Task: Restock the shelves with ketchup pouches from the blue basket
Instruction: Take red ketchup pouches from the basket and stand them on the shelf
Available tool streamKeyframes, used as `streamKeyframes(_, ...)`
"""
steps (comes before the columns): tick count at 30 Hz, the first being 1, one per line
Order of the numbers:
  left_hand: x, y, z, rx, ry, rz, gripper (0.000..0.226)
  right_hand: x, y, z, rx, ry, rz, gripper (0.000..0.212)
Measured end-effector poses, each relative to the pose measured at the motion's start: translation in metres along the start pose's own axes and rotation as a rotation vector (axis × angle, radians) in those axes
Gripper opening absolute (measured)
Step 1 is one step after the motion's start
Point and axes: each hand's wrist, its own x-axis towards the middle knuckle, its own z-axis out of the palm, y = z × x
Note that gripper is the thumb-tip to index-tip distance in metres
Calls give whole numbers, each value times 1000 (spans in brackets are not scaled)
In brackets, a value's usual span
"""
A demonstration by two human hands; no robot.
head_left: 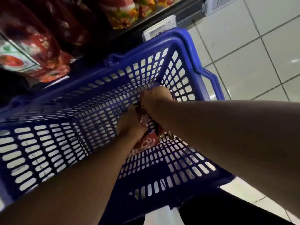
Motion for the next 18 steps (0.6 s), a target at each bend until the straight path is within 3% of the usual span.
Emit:
streamKeyframes(3,-11,-28,-41,-108,-173,-75,76,-44,6,-6,-195,-28,-46,37)
streamKeyframes(5,-35,-41,-80,-267,-298,-160,82,-84,15,-21,-122,-120,-43,33)
streamKeyframes(7,-77,-43,-126,-359,-336,-197,94,-129,34,-42,227,-179,6,23)
streamKeyframes(10,-153,-38,-201,-602,-383,-248,112,-215,69,-82,1076,-523,94,29)
streamKeyframes(11,-183,-35,-227,-711,-430,-261,103,-247,80,-98,1298,-597,165,38)
streamKeyframes(12,-214,-30,-252,-824,-469,-257,80,-280,88,-114,1426,-636,212,45)
streamKeyframes(14,-280,-18,-302,-1024,-486,-216,15,-339,96,-146,1566,-680,152,52)
streamKeyframes(17,-371,-9,-378,-1199,-539,-184,7,-420,85,-204,1884,-677,-28,48)
streamKeyframes(18,-400,-7,-403,-1246,-560,-173,25,-447,80,-225,1956,-648,-78,43)
